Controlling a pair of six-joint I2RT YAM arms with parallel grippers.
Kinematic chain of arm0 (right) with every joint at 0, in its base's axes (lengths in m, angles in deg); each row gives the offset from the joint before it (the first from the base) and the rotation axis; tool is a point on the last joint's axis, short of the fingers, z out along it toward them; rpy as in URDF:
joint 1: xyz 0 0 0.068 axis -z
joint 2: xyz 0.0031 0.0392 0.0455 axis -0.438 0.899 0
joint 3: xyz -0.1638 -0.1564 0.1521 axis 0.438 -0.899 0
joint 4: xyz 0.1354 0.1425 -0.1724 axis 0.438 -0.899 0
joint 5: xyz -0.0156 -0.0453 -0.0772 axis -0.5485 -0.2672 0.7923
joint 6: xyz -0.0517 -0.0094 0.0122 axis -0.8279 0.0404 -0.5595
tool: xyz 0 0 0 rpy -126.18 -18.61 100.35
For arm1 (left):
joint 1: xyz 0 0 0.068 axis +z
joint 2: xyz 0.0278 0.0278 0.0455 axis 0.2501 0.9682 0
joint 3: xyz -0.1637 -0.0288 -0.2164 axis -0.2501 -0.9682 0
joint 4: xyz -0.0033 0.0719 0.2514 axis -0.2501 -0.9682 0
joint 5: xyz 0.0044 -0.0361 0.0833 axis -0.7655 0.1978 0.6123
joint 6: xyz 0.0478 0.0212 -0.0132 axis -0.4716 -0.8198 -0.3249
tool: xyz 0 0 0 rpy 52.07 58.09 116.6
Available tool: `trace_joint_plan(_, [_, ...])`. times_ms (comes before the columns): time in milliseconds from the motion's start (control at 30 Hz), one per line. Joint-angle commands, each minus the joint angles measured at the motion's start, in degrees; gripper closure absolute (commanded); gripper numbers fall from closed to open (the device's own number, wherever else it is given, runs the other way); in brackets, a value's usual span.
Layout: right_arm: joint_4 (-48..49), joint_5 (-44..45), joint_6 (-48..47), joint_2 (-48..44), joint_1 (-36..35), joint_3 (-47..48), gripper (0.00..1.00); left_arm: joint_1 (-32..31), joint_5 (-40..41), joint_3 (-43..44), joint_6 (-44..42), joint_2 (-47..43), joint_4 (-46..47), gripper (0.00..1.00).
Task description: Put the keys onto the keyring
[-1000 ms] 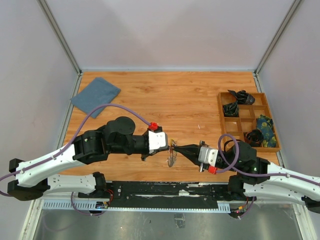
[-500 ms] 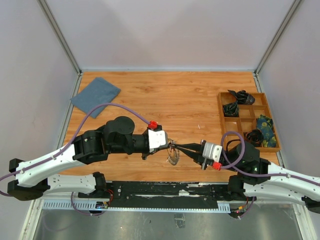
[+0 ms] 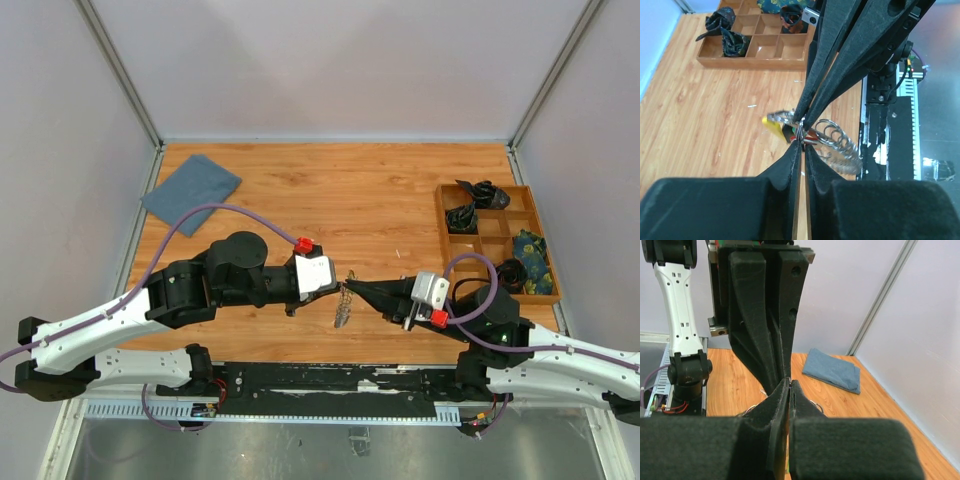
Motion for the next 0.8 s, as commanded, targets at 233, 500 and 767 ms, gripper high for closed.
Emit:
trace_joint_plan(233, [7.4,0.6,1.6,-0.8,-0.5,0.3,1.00,-0.2,-0.1,-1.5,2.3,-3.2,5.6,0.75])
trace_joint_plan(500, [7.4,-1.6,1.3,-1.2,-0.5,0.1,1.00,-0.2,0.0,-4.5,4.2,-6.0,11.0,0.72])
trace_joint_plan(767, [7.3,-3.5,1.2,-1.4,-0.5,0.1,1.00,-0.2,-1.2,-5.7,5.4,-6.2,13.7,0.71])
